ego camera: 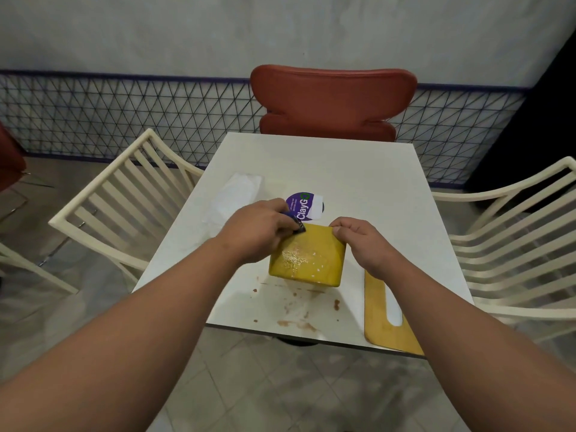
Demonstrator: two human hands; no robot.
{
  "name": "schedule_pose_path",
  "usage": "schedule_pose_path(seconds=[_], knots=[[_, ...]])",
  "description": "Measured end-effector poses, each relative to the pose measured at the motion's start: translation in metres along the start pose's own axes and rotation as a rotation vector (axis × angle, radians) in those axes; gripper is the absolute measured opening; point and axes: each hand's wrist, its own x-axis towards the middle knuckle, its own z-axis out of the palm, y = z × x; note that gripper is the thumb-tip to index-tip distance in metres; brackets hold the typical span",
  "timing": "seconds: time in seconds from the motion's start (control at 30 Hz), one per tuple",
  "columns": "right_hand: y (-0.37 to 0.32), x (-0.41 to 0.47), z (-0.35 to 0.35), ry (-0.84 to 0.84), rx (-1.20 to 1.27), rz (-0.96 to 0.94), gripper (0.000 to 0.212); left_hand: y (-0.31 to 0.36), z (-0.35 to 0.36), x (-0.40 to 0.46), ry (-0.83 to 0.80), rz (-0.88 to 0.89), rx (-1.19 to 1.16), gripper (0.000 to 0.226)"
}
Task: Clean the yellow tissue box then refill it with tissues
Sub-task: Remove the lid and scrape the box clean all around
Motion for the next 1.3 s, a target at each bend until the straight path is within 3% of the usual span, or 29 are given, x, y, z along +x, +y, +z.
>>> schedule_pose_path(seconds=[0.17,0.4,0.6,0.8,1.0,1.3], knots=[[0.002,0.001,-0.001,0.007,-0.017,-0.021,0.022,0.033,0.013,0.021,0.001,0.065,0.024,0.028],[0.001,0.002,0.002,0.023,0.0,-0.01,0.022,-0.003,0.006,0.001,0.03,-0.057,-0.035,0.028],[0.003,0.005,0.0,0.036,-0.012,-0.014,0.022,0.041,0.021,0.021,0.029,-0.011,-0.033,0.033],[0.005,0.004,0.002,0.037,0.015,-0.029,0.021,0.001,0.013,0.0,0.079,-0.203,-0.077,0.03],[0.006,0.004,0.001,0.048,-0.028,-0.04,0.021,0.028,0.02,0.009,0.055,-0.088,-0.056,0.03],[0.005,0.005,0.007,0.086,0.018,-0.033,0.021,-0.007,0.017,-0.013,0.154,-0.217,-0.124,0.027]])
